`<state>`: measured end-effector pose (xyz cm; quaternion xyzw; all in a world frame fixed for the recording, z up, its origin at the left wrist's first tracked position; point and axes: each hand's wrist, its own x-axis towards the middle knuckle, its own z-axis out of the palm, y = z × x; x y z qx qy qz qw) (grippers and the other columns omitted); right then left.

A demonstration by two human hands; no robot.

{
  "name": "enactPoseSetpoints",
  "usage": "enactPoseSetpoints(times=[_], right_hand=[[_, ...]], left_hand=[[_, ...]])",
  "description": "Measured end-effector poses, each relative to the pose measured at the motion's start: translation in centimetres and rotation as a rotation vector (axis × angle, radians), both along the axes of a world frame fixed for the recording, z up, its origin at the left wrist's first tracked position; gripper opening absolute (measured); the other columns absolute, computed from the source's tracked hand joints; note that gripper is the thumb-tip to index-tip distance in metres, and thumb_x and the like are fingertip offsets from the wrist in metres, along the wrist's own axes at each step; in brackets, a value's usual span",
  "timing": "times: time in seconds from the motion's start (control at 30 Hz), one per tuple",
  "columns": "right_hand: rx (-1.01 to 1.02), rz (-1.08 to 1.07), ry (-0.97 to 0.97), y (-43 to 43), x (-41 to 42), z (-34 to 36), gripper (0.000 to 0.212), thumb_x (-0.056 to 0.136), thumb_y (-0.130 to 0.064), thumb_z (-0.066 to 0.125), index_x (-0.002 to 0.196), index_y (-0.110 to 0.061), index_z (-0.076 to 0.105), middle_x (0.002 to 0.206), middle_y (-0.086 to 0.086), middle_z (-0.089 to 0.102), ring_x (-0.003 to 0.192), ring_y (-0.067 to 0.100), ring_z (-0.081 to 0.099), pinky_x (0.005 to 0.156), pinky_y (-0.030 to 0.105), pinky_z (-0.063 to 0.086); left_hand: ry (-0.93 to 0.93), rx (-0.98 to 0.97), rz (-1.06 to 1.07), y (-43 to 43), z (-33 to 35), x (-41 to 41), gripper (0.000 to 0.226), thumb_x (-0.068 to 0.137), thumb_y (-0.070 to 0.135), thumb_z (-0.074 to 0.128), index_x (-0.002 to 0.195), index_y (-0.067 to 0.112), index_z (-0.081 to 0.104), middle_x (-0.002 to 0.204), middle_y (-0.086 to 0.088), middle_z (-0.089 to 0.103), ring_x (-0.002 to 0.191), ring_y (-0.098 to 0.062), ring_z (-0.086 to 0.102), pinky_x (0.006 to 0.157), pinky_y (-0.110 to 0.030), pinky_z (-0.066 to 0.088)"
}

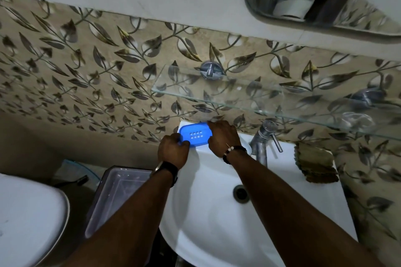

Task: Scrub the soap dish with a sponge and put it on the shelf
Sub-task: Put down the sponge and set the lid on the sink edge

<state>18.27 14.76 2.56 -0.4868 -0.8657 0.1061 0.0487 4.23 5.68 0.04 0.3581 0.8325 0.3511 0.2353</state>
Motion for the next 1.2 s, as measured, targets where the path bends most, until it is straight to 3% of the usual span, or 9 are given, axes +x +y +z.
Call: enactPoseSetpoints(times=[0.1, 0.23, 0.33, 0.47, 0.6, 0.67, 0.87, 1.07, 1.2], right_hand=[[0.044, 0.005, 0.07, -0.5, 1.0, 0.3, 0.057, 0.081, -0.002, 0.056, 0.138, -0.008, 0.054, 0.134, 0.012, 0.061, 0.126, 0.033, 0.05, 0.107, 0.04, 0.038], [0.108, 0.002, 0.107, -1.4, 2.9, 0.8, 0.042, 0.077, 0.009, 0.053, 0.116, 0.0, 0.063, 0.112, 0.017, 0.067, 0.113, 0.037, 0.055, 0.095, 0.038, 0.045], [0.181, 0.028, 0.06, -2.4, 4.1, 1.2, 0.034, 0.077, 0.008, 0.052, 0.108, 0.0, 0.064, 0.106, 0.017, 0.067, 0.109, 0.036, 0.055, 0.091, 0.038, 0.046], [0.288, 0.038, -0.038, -3.5, 5.5, 1.9, 0.023, 0.078, 0.004, 0.054, 0.097, -0.003, 0.065, 0.096, 0.016, 0.068, 0.102, 0.036, 0.059, 0.086, 0.038, 0.048], [0.29, 0.071, -0.212, -4.2, 6.5, 2.2, 0.026, 0.09, -0.007, 0.044, 0.106, -0.007, 0.064, 0.105, 0.011, 0.065, 0.113, 0.032, 0.051, 0.095, 0.038, 0.04], [0.301, 0.05, -0.278, -4.7, 7.0, 2.4, 0.027, 0.09, -0.009, 0.044, 0.103, -0.011, 0.067, 0.1, 0.008, 0.066, 0.114, 0.032, 0.05, 0.092, 0.04, 0.039], [0.303, 0.033, -0.354, -5.8, 8.0, 1.6, 0.024, 0.089, -0.015, 0.049, 0.088, -0.017, 0.073, 0.083, 0.003, 0.068, 0.108, 0.032, 0.052, 0.09, 0.045, 0.04], [0.358, 0.045, -0.389, -6.1, 8.1, 1.0, 0.016, 0.075, -0.012, 0.061, 0.062, -0.018, 0.069, 0.056, -0.002, 0.059, 0.088, 0.027, 0.058, 0.074, 0.04, 0.044], [0.36, 0.077, -0.412, -5.8, 8.1, 0.7, 0.016, 0.074, -0.012, 0.062, 0.06, -0.018, 0.067, 0.055, -0.002, 0.059, 0.086, 0.027, 0.059, 0.075, 0.04, 0.045]], left_hand=[[0.026, -0.012, -0.005, -0.1, -0.2, 0.4, 0.048, 0.088, 0.025, 0.07, 0.129, 0.002, 0.062, 0.121, -0.025, 0.064, 0.114, -0.039, 0.058, 0.093, -0.036, 0.044], [0.096, -0.008, -0.001, -0.6, 0.1, 1.7, 0.055, 0.089, 0.029, 0.068, 0.135, 0.002, 0.055, 0.13, -0.024, 0.054, 0.118, -0.039, 0.053, 0.097, -0.039, 0.042], [0.229, 0.13, -0.005, -0.9, 0.3, 3.3, 0.048, 0.088, 0.023, 0.068, 0.13, 0.002, 0.059, 0.129, -0.023, 0.053, 0.112, -0.044, 0.054, 0.096, -0.044, 0.043], [0.388, 0.297, -0.247, -0.4, 0.0, 6.0, 0.033, 0.085, 0.006, 0.07, 0.118, 0.001, 0.069, 0.121, -0.024, 0.064, 0.105, -0.048, 0.059, 0.085, -0.05, 0.054], [0.552, 0.283, -0.491, 0.7, -0.4, 7.6, 0.033, 0.083, 0.004, 0.071, 0.116, 0.005, 0.072, 0.111, -0.019, 0.067, 0.094, -0.045, 0.06, 0.074, -0.047, 0.056], [0.613, 0.227, -0.583, 1.2, -0.7, 7.9, 0.033, 0.083, 0.003, 0.07, 0.116, 0.006, 0.071, 0.109, -0.017, 0.066, 0.089, -0.043, 0.06, 0.069, -0.043, 0.053], [0.668, 0.049, -0.707, 1.9, -1.4, 7.9, 0.039, 0.094, 0.009, 0.049, 0.131, 0.014, 0.059, 0.137, -0.009, 0.053, 0.113, -0.033, 0.055, 0.078, -0.04, 0.051], [0.617, 0.043, -0.708, 2.7, -1.9, 7.9, 0.031, 0.096, 0.008, 0.051, 0.123, 0.01, 0.065, 0.132, -0.009, 0.055, 0.115, -0.032, 0.054, 0.084, -0.042, 0.052], [0.6, 0.059, -0.738, 3.2, -1.9, 7.8, 0.02, 0.097, 0.01, 0.052, 0.108, 0.008, 0.069, 0.113, -0.013, 0.062, 0.106, -0.034, 0.056, 0.08, -0.042, 0.051]])
